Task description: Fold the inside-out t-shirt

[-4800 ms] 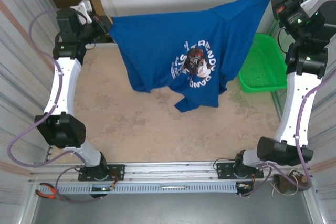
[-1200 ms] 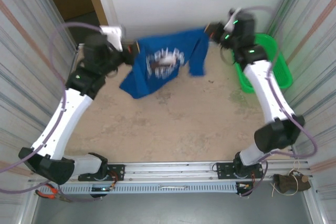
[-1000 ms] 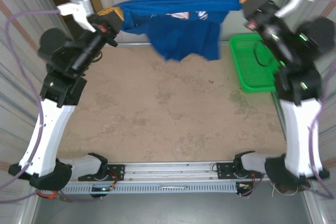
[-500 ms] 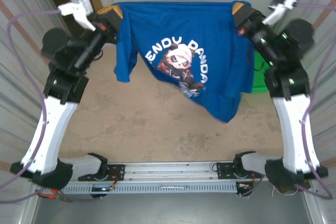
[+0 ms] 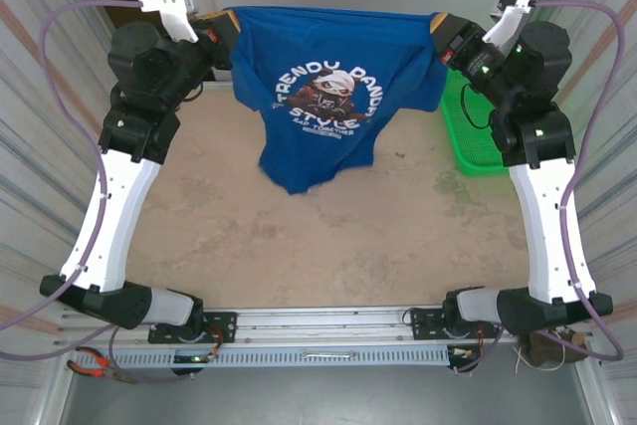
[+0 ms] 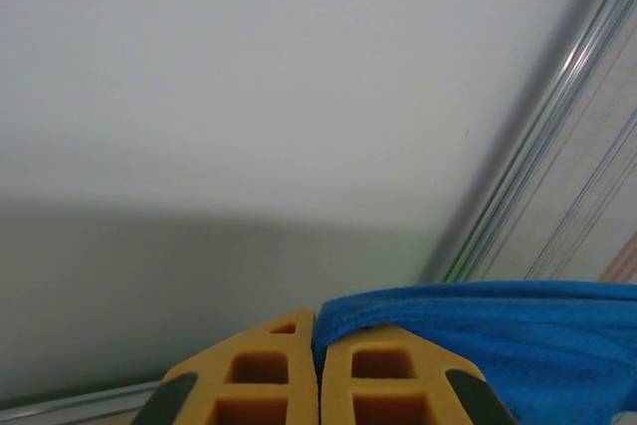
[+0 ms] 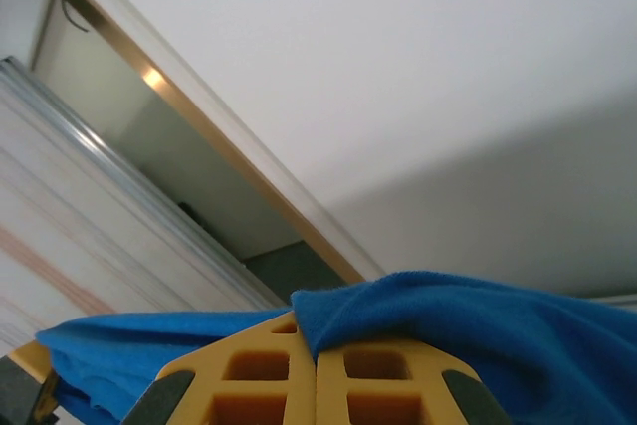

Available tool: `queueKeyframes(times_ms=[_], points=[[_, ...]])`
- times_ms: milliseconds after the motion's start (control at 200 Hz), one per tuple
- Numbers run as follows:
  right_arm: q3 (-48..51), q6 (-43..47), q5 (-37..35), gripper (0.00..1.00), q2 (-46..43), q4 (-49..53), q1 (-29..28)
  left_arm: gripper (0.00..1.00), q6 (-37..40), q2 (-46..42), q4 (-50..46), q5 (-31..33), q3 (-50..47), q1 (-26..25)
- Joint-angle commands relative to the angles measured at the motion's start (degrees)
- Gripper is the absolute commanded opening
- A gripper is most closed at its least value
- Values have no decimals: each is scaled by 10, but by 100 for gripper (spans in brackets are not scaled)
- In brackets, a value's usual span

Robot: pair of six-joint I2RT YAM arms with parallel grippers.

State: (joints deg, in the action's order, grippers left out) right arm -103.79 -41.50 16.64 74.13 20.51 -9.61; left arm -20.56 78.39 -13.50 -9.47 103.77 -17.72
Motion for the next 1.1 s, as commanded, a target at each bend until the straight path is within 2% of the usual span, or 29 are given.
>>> queueKeyframes(times_ms=[0, 346, 631, 746, 882, 957, 1097], points=[[-3, 9, -28, 0, -27, -23, 19, 0, 10, -35, 29, 41, 3, 20], [4, -19, -14, 0, -109, -48, 10, 0, -26, -130, 92, 29, -68, 19], [26, -29, -4, 0, -84, -55, -44, 0, 49, -132, 55, 67, -53, 20], [35, -29, 1, 0, -41, -54, -47, 0, 80, -95, 33, 70, -53, 27], [11, -21, 17, 0, 56, -60, -49, 0, 64, -34, 25, 52, -31, 77], [-31, -20, 47, 0, 131, -71, -54, 0, 41, 0, 17, 44, 5, 116], [-216, -23, 115, 0, 286, -61, -88, 0, -15, 11, 19, 25, 53, 170]])
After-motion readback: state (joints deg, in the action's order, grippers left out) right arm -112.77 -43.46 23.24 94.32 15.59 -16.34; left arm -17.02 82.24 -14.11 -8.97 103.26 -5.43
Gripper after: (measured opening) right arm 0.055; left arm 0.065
